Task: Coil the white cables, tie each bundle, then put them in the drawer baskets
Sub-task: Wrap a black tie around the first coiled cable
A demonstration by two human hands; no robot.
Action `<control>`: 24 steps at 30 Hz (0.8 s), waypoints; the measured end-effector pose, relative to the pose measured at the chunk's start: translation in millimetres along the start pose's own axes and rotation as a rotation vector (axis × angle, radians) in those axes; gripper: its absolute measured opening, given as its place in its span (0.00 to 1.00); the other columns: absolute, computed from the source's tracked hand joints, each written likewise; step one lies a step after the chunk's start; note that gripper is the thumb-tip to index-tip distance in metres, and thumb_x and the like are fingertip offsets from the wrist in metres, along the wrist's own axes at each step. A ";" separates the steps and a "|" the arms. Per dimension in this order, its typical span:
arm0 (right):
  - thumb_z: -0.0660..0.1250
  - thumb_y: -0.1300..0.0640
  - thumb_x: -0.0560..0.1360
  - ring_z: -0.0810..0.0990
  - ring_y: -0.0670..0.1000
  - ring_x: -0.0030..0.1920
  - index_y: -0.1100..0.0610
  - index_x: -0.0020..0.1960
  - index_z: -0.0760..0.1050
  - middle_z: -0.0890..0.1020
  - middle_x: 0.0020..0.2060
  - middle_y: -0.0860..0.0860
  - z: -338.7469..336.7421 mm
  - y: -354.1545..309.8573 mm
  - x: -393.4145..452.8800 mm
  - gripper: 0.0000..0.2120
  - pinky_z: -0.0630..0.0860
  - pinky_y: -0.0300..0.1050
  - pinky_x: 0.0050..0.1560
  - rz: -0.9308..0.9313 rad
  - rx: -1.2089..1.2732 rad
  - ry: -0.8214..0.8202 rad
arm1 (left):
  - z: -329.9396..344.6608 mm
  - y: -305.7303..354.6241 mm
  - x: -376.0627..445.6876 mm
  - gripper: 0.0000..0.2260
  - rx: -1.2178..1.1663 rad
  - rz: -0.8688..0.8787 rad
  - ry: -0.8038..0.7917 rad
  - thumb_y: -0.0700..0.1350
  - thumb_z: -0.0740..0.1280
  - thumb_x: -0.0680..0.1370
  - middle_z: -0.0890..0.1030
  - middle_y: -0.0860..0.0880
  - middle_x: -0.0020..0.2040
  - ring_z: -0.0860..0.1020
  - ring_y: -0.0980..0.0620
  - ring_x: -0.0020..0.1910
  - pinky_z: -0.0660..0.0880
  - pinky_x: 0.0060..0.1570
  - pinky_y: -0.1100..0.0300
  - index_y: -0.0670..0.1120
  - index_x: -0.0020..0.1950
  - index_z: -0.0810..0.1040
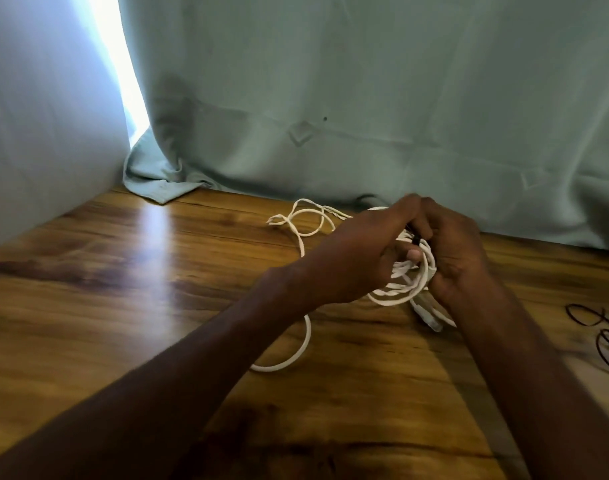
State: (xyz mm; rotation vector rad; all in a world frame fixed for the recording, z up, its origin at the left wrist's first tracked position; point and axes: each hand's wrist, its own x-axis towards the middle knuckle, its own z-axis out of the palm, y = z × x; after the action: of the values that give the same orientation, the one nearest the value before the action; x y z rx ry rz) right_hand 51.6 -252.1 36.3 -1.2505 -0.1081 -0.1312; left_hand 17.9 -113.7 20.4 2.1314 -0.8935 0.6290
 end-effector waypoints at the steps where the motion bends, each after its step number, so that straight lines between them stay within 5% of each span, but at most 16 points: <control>1: 0.70 0.64 0.78 0.84 0.50 0.32 0.63 0.38 0.78 0.82 0.30 0.55 -3.0 -0.5 3.6 0.10 0.82 0.42 0.34 0.005 0.018 -0.014 | 1.0 0.3 0.4 0.11 -0.034 -0.010 0.024 0.40 0.65 0.79 0.82 0.43 0.50 0.81 0.43 0.48 0.78 0.48 0.41 0.43 0.61 0.74; 4: 0.73 0.52 0.78 0.87 0.60 0.50 0.61 0.50 0.83 0.85 0.49 0.62 -7.5 -0.8 11.8 0.11 0.84 0.55 0.50 0.073 0.080 -0.100 | -5.1 0.2 -0.4 0.07 -0.206 -0.045 0.059 0.33 0.66 0.80 0.82 0.44 0.53 0.81 0.51 0.52 0.79 0.53 0.56 0.39 0.58 0.75; 7: 0.70 0.43 0.79 0.86 0.60 0.51 0.61 0.56 0.82 0.86 0.50 0.62 -7.5 -0.3 10.0 0.20 0.81 0.59 0.58 0.185 -0.044 -0.296 | -13.4 3.2 -1.5 0.05 -0.360 -0.100 0.000 0.32 0.66 0.81 0.81 0.41 0.51 0.82 0.52 0.48 0.79 0.46 0.60 0.34 0.56 0.74; 11: 0.69 0.47 0.73 0.84 0.56 0.48 0.61 0.53 0.82 0.84 0.49 0.59 -5.3 -0.4 0.0 0.19 0.79 0.56 0.59 0.353 -0.009 -0.461 | -22.9 6.6 -1.3 0.08 -0.389 -0.134 -0.119 0.31 0.64 0.81 0.79 0.45 0.47 0.79 0.57 0.41 0.75 0.39 0.66 0.36 0.60 0.72; 14: 0.69 0.52 0.77 0.83 0.59 0.54 0.64 0.65 0.78 0.82 0.56 0.61 -10.0 1.8 1.6 0.21 0.80 0.59 0.59 0.370 0.089 -0.429 | -29.2 9.5 -1.9 0.16 -0.406 -0.152 -0.171 0.29 0.63 0.81 0.76 0.49 0.41 0.77 0.60 0.34 0.73 0.35 0.68 0.40 0.64 0.65; 16: 0.68 0.54 0.79 0.84 0.60 0.55 0.64 0.65 0.77 0.82 0.57 0.61 -9.5 0.7 0.4 0.19 0.80 0.58 0.59 0.385 0.134 -0.448 | -32.6 8.9 -1.9 0.16 -0.388 -0.180 -0.171 0.29 0.64 0.81 0.76 0.45 0.40 0.76 0.61 0.31 0.72 0.32 0.69 0.41 0.63 0.62; 20: 0.61 0.58 0.79 0.73 0.65 0.73 0.65 0.70 0.73 0.74 0.72 0.66 -12.5 -3.5 2.9 0.22 0.62 0.63 0.78 0.403 0.254 -0.433 | -37.3 5.6 -2.7 0.14 -0.349 -0.229 -0.139 0.32 0.65 0.81 0.75 0.29 0.44 0.72 0.61 0.27 0.70 0.26 0.65 0.42 0.59 0.61; 24: 0.64 0.56 0.80 0.78 0.64 0.61 0.64 0.62 0.79 0.82 0.60 0.63 -11.9 -1.9 1.4 0.15 0.66 0.65 0.74 0.293 0.168 -0.439 | -38.0 -1.8 -3.7 0.14 -0.342 -0.304 -0.110 0.36 0.66 0.82 0.77 0.28 0.48 0.73 0.57 0.30 0.71 0.26 0.61 0.42 0.59 0.61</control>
State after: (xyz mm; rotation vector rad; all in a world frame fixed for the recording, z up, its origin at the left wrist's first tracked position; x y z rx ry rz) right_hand 52.8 -264.0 34.6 -1.0973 -0.3066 0.4018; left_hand 11.1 -82.0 40.5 1.9472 -0.6598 0.1900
